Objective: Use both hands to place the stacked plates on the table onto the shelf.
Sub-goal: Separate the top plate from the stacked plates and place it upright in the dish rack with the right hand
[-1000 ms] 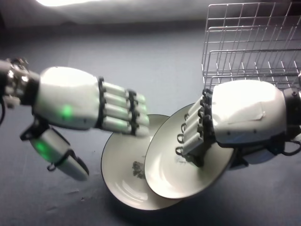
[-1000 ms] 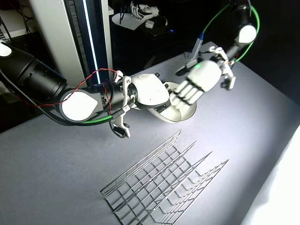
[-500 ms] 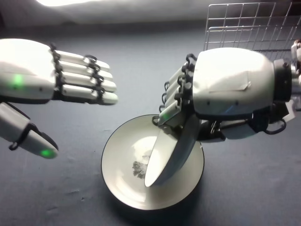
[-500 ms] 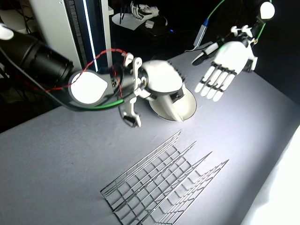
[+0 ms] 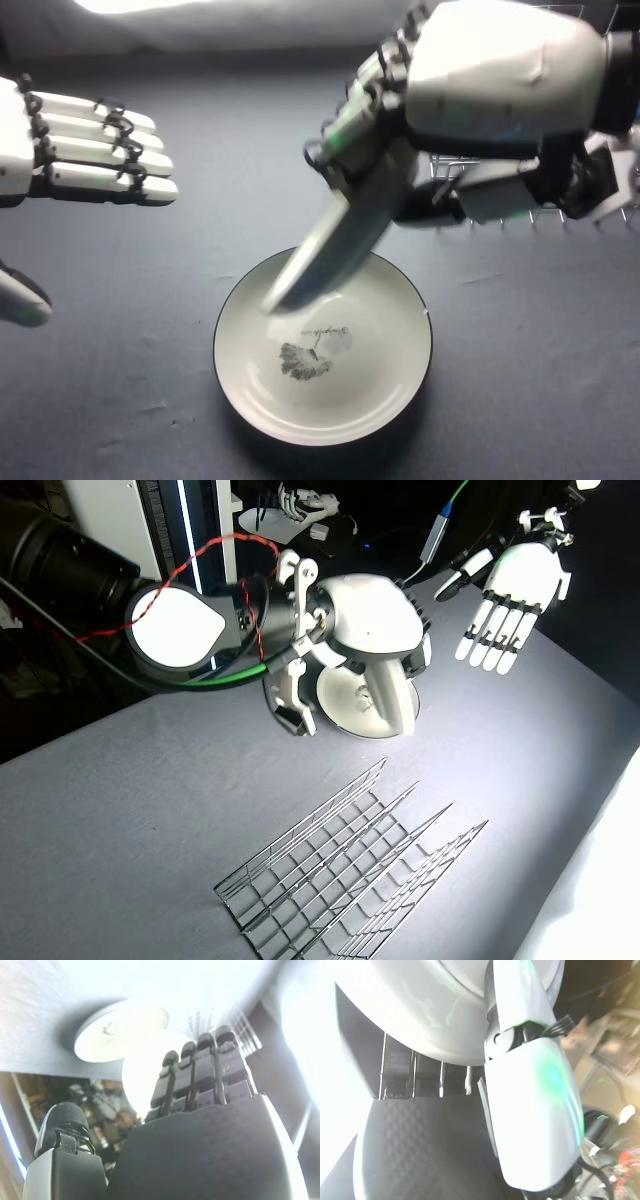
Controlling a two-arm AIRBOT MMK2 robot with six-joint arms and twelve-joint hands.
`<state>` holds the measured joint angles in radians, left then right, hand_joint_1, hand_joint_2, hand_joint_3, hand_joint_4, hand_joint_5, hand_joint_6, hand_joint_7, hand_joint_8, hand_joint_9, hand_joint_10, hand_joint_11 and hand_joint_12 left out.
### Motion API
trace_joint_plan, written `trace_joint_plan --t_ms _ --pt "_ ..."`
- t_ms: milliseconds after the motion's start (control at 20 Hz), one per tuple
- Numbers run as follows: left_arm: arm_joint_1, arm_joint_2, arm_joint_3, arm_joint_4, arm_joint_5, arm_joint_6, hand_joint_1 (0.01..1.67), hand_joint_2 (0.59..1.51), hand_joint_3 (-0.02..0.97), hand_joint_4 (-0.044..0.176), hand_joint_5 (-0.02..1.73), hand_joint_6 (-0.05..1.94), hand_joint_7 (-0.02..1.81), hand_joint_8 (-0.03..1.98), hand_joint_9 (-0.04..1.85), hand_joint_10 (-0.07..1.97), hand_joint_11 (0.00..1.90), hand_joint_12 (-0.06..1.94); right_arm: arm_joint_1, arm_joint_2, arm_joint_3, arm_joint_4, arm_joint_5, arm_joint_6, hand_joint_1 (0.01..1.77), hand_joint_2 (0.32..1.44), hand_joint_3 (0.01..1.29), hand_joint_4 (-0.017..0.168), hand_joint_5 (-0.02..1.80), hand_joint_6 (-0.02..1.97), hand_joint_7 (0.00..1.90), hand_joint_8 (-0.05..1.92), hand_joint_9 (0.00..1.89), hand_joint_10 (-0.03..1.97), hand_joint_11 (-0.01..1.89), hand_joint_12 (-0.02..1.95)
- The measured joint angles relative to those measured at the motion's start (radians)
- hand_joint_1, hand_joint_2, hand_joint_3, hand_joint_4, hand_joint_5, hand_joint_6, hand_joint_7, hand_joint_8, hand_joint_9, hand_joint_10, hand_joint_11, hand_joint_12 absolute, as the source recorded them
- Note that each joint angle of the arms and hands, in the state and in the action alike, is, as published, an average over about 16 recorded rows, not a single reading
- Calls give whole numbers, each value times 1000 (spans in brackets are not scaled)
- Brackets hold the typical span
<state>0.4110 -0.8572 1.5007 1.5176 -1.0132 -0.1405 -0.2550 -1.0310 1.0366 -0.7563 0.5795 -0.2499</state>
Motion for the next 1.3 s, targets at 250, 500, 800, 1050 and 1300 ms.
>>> trace_joint_plan --t_ms 250,500,800,1050,1300 --pt "27 28 16 -17 -1 -12 13 1101 16 1 21 13 18 1 13 8 17 9 76 16 -16 126 -99 5 1350 1021 12 -1 822 1149 962 978 904 1320 850 1625" --pt "59 41 35 -28 -1 -18 14 1102 16 1 22 13 17 1 13 8 17 8 135 28 -15 238 -206 9 1348 1020 12 -2 845 1111 976 961 925 1304 875 1656" --pt "80 44 51 -28 -1 -18 14 1101 17 1 22 13 16 1 13 9 16 8 186 44 4 320 -316 10 1337 1019 12 0 864 1081 983 940 960 1282 914 1684" --pt "83 44 49 -16 0 -18 14 1100 17 1 22 13 16 1 14 9 17 8 217 53 22 363 -386 10 1336 1019 12 2 871 1050 980 931 972 1275 938 1690" --pt "72 44 41 -7 1 -18 14 1097 16 1 22 13 17 1 13 9 17 8 241 67 35 394 -445 10 1338 1019 12 4 873 1027 980 920 971 1286 938 1691"
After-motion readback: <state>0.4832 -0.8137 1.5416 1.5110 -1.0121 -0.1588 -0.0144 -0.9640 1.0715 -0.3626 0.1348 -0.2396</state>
